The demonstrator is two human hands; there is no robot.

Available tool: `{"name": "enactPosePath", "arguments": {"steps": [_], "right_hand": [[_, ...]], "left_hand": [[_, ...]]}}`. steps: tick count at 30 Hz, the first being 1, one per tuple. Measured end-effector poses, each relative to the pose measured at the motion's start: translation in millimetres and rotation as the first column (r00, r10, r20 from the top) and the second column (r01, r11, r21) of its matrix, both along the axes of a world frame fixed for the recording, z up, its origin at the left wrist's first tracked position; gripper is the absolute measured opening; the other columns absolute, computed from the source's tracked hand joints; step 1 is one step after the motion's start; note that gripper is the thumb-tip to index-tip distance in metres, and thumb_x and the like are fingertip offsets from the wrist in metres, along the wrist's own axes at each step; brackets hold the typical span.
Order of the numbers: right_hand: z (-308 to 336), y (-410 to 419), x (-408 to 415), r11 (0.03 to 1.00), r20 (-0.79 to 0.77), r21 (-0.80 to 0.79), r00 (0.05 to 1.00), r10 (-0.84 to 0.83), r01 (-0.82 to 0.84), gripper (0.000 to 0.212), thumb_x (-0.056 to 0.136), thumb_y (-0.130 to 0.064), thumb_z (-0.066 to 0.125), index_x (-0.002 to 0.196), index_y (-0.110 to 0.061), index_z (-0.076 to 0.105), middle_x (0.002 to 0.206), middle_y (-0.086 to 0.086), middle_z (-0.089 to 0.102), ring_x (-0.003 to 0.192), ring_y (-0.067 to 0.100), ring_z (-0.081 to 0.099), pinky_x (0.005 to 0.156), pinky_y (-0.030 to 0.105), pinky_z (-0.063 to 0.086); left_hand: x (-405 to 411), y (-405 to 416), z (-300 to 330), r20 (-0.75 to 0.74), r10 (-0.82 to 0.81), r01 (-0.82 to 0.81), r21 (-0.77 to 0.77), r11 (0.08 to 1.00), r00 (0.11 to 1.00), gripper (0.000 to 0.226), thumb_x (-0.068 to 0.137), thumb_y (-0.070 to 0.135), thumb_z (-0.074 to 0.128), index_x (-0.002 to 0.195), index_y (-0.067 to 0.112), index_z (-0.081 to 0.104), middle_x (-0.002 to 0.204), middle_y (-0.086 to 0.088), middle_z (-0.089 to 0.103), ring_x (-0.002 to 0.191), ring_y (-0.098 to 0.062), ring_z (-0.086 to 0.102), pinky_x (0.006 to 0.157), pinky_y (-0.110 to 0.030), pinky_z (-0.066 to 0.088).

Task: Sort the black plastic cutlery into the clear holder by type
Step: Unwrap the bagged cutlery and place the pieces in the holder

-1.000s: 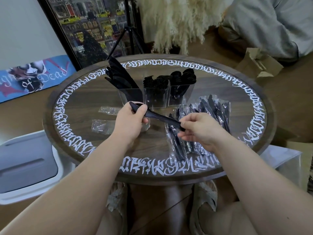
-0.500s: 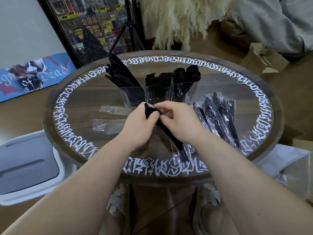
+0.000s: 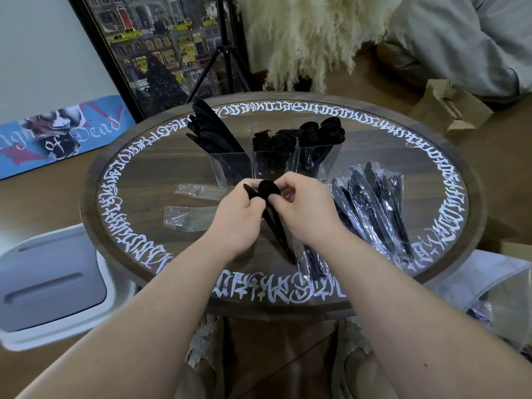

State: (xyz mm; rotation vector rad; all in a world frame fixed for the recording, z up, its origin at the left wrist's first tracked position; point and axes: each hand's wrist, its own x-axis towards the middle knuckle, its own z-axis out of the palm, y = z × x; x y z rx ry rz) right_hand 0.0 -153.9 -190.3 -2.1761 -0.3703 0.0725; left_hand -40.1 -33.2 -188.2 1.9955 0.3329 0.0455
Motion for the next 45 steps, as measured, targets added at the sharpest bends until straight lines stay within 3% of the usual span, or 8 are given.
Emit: {"name": "enactPosePath", "arguments": {"steps": [7, 12, 17, 22, 30, 38, 42, 45], "right_hand": [[8, -11, -3, 0.979, -0.046, 0.144, 0.989, -0.142, 0.147, 0.023, 0.086, -0.012, 0.064, 0.072, -0.028, 0.055, 0.071, -0.011, 0.059, 0.065, 0.007, 0.053, 0.068, 0.024, 0.046], [15, -25, -19, 0.957, -0.015, 0.187, 0.975, -0.223, 0.222, 0.025, 0.09, -0.007, 0.059, 0.086, -0.032, 0.056, 0.076, -0.016, 0.06, 0.068, -0.003, 0.054, 0.066, 0.015, 0.042], [33, -21, -26, 0.972, 0.034, 0.144, 0.981, -0.192, 0.185, 0.015, 0.093, -0.016, 0.058, 0.091, -0.031, 0.061, 0.077, -0.016, 0.062, 0.074, 0.004, 0.057, 0.069, 0.023, 0.043], [50, -17, -29, 0.965, 0.026, 0.209, 0.985, -0.169, 0.16, 0.019, 0.092, -0.018, 0.06, 0.082, -0.034, 0.06, 0.07, -0.005, 0.066, 0.069, 0.02, 0.061, 0.067, 0.035, 0.052], [54, -20, -21, 0.969, 0.028, 0.183, 0.985, -0.173, 0.165, 0.018, 0.092, -0.015, 0.06, 0.085, -0.031, 0.061, 0.07, -0.012, 0.06, 0.064, 0.008, 0.054, 0.063, 0.022, 0.042], [46, -25, -11, 0.972, 0.036, 0.148, 0.982, -0.187, 0.18, 0.018, 0.091, -0.014, 0.062, 0.088, -0.031, 0.061, 0.079, -0.017, 0.063, 0.074, 0.0, 0.057, 0.063, 0.004, 0.039], [45, -24, -7, 0.965, 0.01, 0.18, 0.98, -0.197, 0.192, 0.021, 0.09, -0.014, 0.063, 0.085, -0.033, 0.06, 0.076, -0.011, 0.064, 0.07, 0.006, 0.057, 0.062, 0.009, 0.041], [46, -24, -4, 0.964, -0.001, 0.184, 0.981, -0.195, 0.192, 0.028, 0.089, -0.013, 0.064, 0.077, -0.038, 0.057, 0.076, -0.004, 0.066, 0.072, 0.015, 0.06, 0.067, 0.021, 0.046]], "left_hand": [[-11, 14, 7, 0.09, 0.09, -0.094, 0.046, 0.994, 0.992, 0.023, 0.091, 0.01, 0.052, 0.099, 0.03, 0.06, 0.088, 0.008, 0.063, 0.078, -0.001, 0.056, 0.066, -0.009, 0.04], [-28, 29, 33, 0.322, 0.13, -0.207, 0.218, 0.954, 0.938, 0.026, 0.088, 0.014, 0.062, 0.108, 0.029, 0.053, 0.079, 0.01, 0.06, 0.07, 0.005, 0.056, 0.066, -0.009, 0.043], [-23, 45, 81, 0.529, 0.094, -0.303, 0.324, 0.896, 0.843, 0.015, 0.094, 0.02, 0.055, 0.108, 0.026, 0.059, 0.08, 0.015, 0.062, 0.075, -0.005, 0.061, 0.073, -0.032, 0.053], [3, 61, 125, 0.653, 0.033, -0.358, 0.371, 0.857, 0.757, 0.022, 0.093, 0.023, 0.051, 0.105, 0.017, 0.068, 0.094, 0.003, 0.069, 0.084, -0.013, 0.067, 0.08, -0.037, 0.055], [22, 62, 109, 0.511, -0.016, -0.344, 0.602, 0.721, 0.86, 0.022, 0.093, 0.022, 0.058, 0.112, 0.022, 0.07, 0.101, 0.0, 0.073, 0.093, -0.022, 0.066, 0.077, -0.034, 0.05], [40, 66, 74, 0.247, -0.12, -0.137, 0.81, 0.57, 0.962, 0.031, 0.101, 0.033, 0.044, 0.119, 0.025, 0.068, 0.114, 0.001, 0.068, 0.11, -0.027, 0.049, 0.091, -0.032, 0.036], [42, 68, 60, 0.191, -0.1, -0.116, 0.854, 0.507, 0.976, 0.03, 0.097, 0.043, 0.046, 0.115, 0.034, 0.069, 0.124, 0.012, 0.058, 0.121, -0.024, 0.035, 0.093, -0.037, 0.029], [39, 64, 57, 0.185, -0.104, -0.111, 0.862, 0.494, 0.977, 0.032, 0.095, 0.044, 0.051, 0.12, 0.032, 0.066, 0.138, 0.006, 0.049, 0.128, -0.028, 0.03, 0.099, -0.048, 0.028]]}}
